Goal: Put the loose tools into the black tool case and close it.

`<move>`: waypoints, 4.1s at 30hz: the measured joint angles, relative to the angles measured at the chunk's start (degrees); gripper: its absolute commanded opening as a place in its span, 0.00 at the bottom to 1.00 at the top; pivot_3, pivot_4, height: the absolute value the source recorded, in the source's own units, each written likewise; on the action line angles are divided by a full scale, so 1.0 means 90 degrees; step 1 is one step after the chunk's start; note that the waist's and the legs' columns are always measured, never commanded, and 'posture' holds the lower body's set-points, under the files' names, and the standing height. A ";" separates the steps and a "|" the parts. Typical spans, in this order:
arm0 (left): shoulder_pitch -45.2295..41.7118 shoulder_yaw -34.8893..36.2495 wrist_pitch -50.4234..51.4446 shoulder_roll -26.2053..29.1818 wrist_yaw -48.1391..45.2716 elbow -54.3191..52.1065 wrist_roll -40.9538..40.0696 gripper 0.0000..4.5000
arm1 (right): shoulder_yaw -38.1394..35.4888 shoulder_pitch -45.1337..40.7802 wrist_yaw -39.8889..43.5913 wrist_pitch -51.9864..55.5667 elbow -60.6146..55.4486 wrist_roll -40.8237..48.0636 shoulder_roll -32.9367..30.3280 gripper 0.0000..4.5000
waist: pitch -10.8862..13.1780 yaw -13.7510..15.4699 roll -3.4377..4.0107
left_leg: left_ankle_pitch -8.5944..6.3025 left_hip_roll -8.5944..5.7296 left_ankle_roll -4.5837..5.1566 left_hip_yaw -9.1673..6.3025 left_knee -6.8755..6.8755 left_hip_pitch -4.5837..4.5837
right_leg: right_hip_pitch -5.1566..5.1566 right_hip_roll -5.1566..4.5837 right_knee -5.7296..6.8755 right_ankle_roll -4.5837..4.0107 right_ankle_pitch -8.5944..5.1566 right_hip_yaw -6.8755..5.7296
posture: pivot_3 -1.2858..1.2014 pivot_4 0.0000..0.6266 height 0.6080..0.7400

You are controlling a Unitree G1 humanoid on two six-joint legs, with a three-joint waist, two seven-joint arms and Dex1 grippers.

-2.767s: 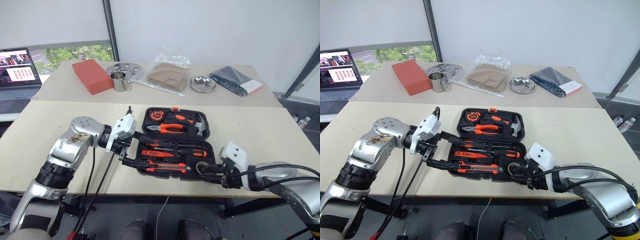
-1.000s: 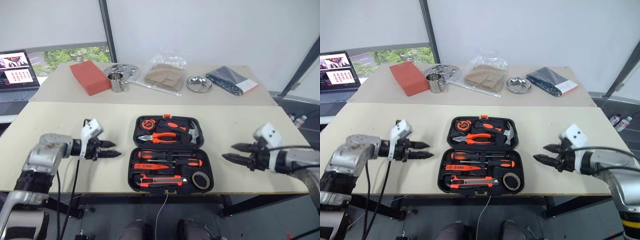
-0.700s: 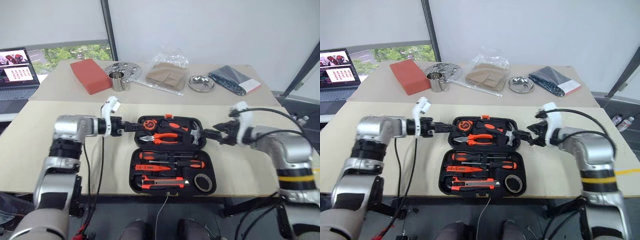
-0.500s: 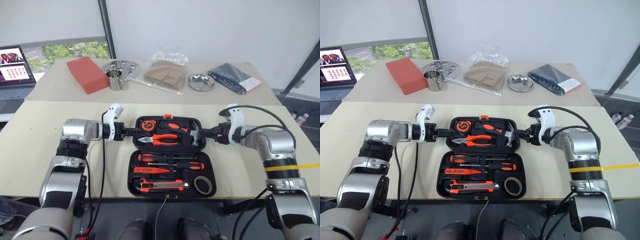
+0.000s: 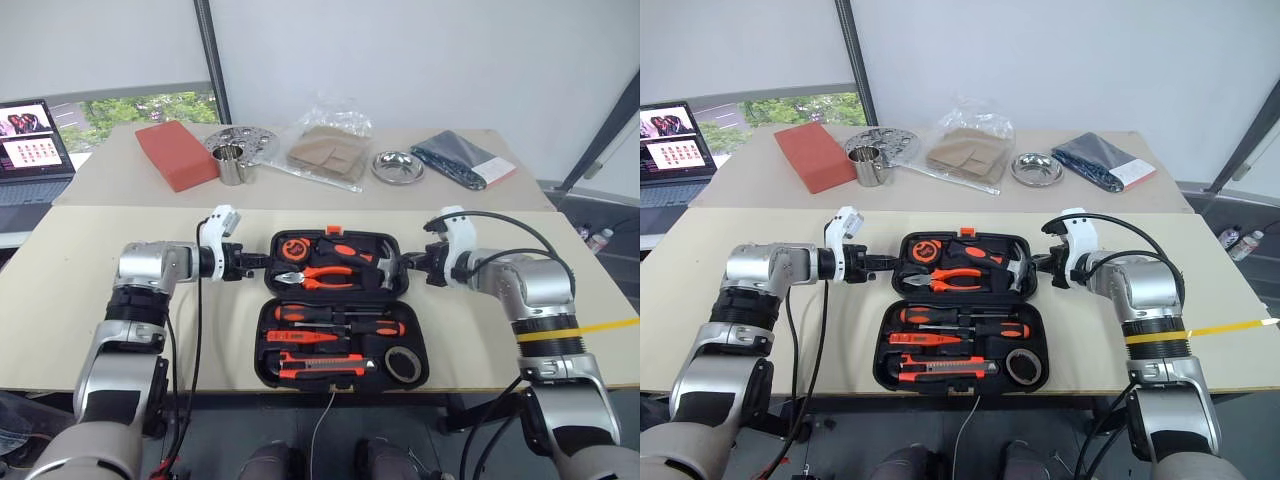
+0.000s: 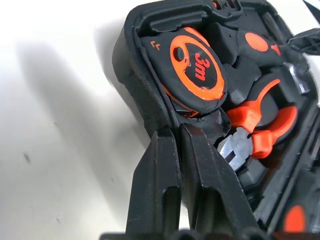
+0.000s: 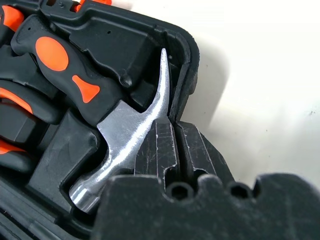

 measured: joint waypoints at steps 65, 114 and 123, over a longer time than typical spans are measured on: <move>-0.1500 -0.1457 -0.6428 -0.0452 -0.3474 0.4091 0.2320 0.01 | 0.0187 0.5003 0.2004 -0.3112 -0.4293 -0.0379 -0.2142 0.00 | -0.0001 0.0245 -0.0032 | 0.0023 0.0011 0.0080 -0.0011 0.0039 -0.0093 | -0.0024 0.0018 -0.0083 0.0014 0.0035 -0.0044 | 0.52 0.24 0.95; -0.0075 -0.2332 -0.4193 -0.0760 -0.3466 -0.0767 0.1164 0.01 | -0.0895 0.5083 0.1550 -0.0697 -0.5335 0.1897 -0.2492 0.00 | -0.0031 0.0297 0.0002 | -0.0009 0.0018 0.0132 -0.0019 0.0098 -0.0088 | 0.0005 0.0004 -0.0088 0.0032 0.0061 -0.0026 | 0.52 0.24 0.95; -0.0083 -0.2449 -0.4731 -0.0707 -0.3468 -0.0697 0.1281 0.01 | -0.1347 0.6384 0.1563 -0.0757 -0.5523 0.1740 -0.2492 0.00 | -0.0034 0.0287 0.0001 | -0.0010 0.0019 0.0132 -0.0021 0.0098 -0.0086 | 0.0007 0.0004 -0.0092 0.0035 0.0061 -0.0022 | 0.52 0.24 0.95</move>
